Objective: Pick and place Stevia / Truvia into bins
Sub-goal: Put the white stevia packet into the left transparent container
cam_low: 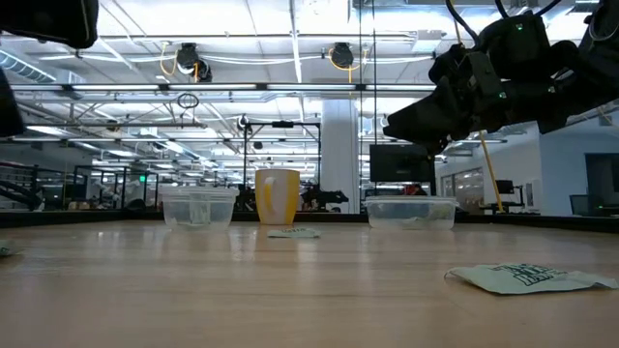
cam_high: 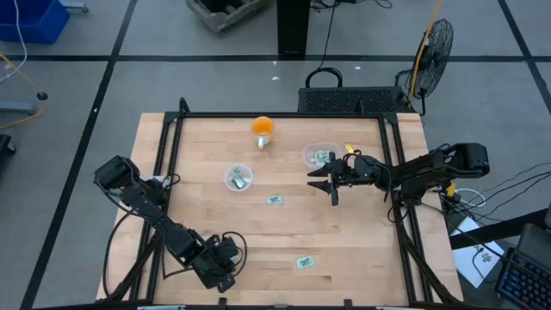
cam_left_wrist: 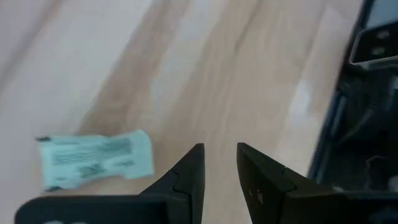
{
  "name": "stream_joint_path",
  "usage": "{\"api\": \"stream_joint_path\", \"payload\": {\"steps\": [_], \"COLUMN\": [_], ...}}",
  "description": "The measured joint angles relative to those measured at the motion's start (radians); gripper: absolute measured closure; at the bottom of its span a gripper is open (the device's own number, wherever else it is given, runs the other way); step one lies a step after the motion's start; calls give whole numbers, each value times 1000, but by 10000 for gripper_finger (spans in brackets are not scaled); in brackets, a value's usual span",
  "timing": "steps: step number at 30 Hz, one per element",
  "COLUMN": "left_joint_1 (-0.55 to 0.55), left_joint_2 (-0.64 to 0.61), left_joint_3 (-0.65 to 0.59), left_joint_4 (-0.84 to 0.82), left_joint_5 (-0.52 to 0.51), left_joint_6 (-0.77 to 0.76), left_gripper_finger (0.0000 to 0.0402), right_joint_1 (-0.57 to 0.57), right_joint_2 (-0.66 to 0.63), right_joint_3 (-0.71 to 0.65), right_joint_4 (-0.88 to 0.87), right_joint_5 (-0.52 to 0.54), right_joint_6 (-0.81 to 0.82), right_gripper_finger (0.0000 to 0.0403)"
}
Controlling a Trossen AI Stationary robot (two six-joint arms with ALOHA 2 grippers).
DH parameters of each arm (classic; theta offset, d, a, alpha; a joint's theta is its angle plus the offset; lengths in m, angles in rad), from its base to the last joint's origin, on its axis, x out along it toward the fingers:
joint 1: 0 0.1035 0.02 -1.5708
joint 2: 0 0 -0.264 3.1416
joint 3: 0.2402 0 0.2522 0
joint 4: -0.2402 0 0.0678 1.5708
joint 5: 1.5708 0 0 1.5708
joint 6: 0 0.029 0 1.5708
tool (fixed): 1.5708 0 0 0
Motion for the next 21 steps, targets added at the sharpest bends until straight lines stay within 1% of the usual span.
{"api": "stream_joint_path", "payload": {"steps": [2, 6, 9, 10, 12, 14, 16, 18, 21], "left_joint_1": [0, -3, -9, -13, -17, -20, -19, -19, -21], "left_joint_2": [0, 0, 0, 0, 0, 0, 0, 0, 0], "left_joint_3": [6, 6, 6, 6, 6, 6, 6, 6, -9], "left_joint_4": [-38, -143, -172, -172, -163, -150, -140, -138, -128], "left_joint_5": [-4, 30, 46, 40, -2, -53, -72, -70, -35], "left_joint_6": [-1, -96, -157, -172, -211, -272, -356, -457, -571], "left_gripper_finger": [305, 305, 305, 305, 305, 305, 305, 305, 305], "right_joint_1": [0, 0, 0, 0, 0, 0, 0, 0, 0], "right_joint_2": [0, 0, 0, 0, 0, 0, 0, 0, 0], "right_joint_3": [0, 0, 0, 0, 0, 0, 0, 0, 0], "right_joint_4": [-1, -2, -2, -2, -2, -2, -2, -2, -2], "right_joint_5": [0, 0, 0, 0, 0, 0, 0, 0, 0], "right_joint_6": [0, 0, 0, 0, 0, 0, 0, 0, 0], "right_gripper_finger": [259, 259, 259, 259, 259, 259, 259, 259, 259]}}
